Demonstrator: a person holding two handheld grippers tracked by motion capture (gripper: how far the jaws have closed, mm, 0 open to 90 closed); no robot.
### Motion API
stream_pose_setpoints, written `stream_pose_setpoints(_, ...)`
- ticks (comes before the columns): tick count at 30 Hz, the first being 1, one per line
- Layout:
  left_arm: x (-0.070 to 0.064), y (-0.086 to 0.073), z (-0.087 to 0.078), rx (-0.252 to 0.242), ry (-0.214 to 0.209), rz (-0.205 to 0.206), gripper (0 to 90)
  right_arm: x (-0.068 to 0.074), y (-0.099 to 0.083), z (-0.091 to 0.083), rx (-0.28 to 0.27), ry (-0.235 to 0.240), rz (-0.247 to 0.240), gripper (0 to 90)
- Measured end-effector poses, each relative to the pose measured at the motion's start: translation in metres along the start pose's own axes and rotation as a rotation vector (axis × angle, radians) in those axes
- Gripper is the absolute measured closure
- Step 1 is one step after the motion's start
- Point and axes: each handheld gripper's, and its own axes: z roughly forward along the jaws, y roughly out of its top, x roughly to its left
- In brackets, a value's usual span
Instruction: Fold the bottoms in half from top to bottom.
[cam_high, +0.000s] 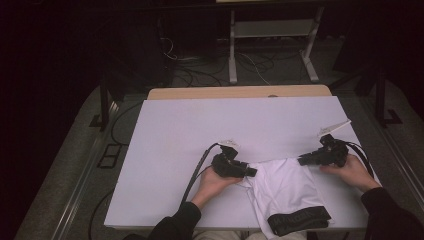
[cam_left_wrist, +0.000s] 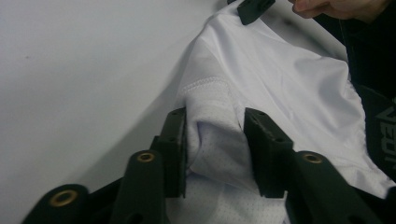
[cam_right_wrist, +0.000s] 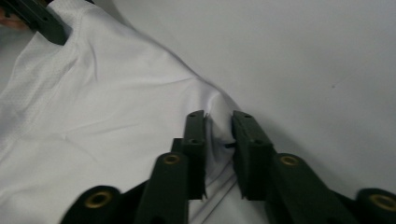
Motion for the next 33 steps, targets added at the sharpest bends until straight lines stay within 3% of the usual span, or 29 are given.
stream_pose_setpoints(4,-0.002,0.0,0.001,0.008,-0.001,0.008,80.4,-0.003,0.002,0.003,0.001,0.025,0.045,84.3)
stream_pose_setpoints(6,-0.003,0.0,0.0,0.013,0.006,0.006,82.8,-0.005,0.002,0.002,-0.007,0.03,0.071,84.8)
stream_pose_setpoints(14,-0.011,0.003,-0.01,0.013,0.055,0.064,83.9,-0.004,0.008,0.006,-0.037,0.008,0.119,85.2)
stream_pose_setpoints(33,-0.006,0.004,-0.043,0.011,0.114,0.093,83.8,0.005,0.04,0.023,-0.081,0.011,0.107,85.2)
